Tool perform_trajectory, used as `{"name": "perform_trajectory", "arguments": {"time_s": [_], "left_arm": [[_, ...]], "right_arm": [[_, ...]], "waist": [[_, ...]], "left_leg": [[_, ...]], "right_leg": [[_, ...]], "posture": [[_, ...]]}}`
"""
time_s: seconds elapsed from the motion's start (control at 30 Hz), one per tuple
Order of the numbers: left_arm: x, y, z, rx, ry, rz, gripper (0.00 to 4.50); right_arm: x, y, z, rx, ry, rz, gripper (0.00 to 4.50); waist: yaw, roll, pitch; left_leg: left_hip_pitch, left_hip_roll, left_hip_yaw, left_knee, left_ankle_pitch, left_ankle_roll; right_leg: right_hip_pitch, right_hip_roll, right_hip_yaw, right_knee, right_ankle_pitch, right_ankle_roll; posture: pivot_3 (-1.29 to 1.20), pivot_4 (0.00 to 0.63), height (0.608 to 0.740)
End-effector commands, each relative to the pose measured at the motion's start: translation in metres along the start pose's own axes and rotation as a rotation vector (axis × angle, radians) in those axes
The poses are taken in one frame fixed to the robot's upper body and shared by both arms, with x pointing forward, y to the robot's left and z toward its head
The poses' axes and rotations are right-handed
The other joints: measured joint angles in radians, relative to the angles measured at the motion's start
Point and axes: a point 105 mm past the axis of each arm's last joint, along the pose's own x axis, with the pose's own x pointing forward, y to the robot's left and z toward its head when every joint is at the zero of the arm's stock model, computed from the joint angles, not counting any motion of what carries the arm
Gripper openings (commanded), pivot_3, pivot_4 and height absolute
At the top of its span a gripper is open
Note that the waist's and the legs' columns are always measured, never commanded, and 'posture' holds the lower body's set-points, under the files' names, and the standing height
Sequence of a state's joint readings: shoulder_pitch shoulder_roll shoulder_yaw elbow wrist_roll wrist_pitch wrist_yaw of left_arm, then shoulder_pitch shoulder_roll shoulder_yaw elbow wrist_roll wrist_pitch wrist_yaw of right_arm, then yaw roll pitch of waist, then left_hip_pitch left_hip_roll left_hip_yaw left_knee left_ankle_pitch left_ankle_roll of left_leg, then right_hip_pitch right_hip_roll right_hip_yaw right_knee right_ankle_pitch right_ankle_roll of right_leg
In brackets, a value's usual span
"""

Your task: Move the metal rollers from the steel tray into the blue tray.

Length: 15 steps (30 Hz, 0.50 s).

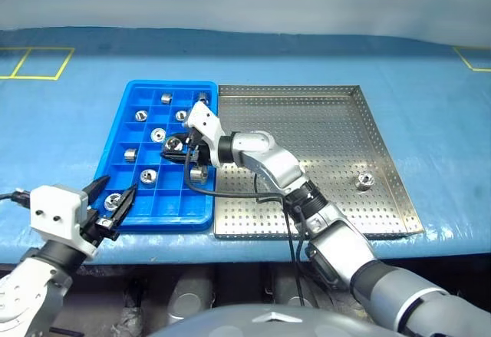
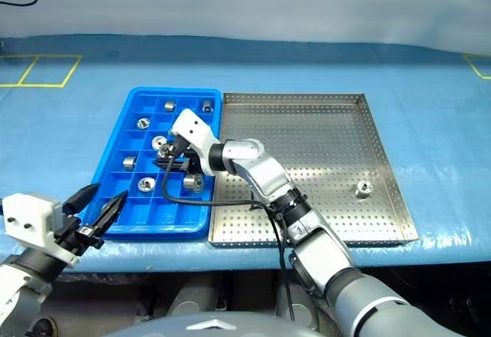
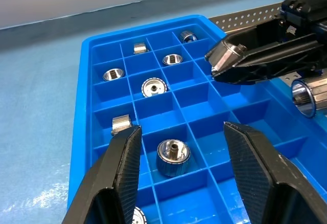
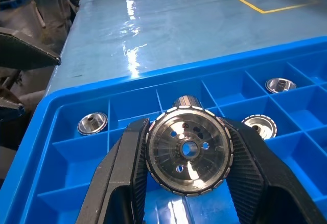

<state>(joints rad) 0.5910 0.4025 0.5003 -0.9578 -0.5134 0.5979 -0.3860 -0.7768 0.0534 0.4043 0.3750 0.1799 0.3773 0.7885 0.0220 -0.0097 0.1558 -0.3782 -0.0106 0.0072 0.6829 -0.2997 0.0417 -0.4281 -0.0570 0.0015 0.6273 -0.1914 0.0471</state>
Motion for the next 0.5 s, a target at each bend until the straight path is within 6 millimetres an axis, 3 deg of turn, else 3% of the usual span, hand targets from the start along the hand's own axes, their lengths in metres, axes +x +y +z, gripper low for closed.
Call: {"name": "perform_trajectory", "arguments": {"time_s": [0.03,0.5], "left_arm": [[0.000,-0.006,0.014,0.037,-0.057,-0.014,2.76],[0.000,-0.010,0.011,0.032,-0.050,-0.017,2.76]], "right_arm": [[0.008,-0.001,0.006,-0.025,-0.010,0.020,1.76],[0.024,-0.020,0.005,-0.004,0.003,-0.041,1.76]], "waist": [[0.000,0.000,0.000],[0.003,0.000,0.000]], "left_leg": [[0.000,0.000,-0.001,0.000,0.000,-0.001],[0.000,0.001,-0.006,-0.002,0.002,-0.005]], "right_leg": [[0.000,0.000,-0.001,0.000,0.000,0.000],[0.000,0.002,-0.004,0.001,-0.002,-0.004]], "posture": [[0.18,0.150,0.740],[0.19,0.150,0.740]]}}
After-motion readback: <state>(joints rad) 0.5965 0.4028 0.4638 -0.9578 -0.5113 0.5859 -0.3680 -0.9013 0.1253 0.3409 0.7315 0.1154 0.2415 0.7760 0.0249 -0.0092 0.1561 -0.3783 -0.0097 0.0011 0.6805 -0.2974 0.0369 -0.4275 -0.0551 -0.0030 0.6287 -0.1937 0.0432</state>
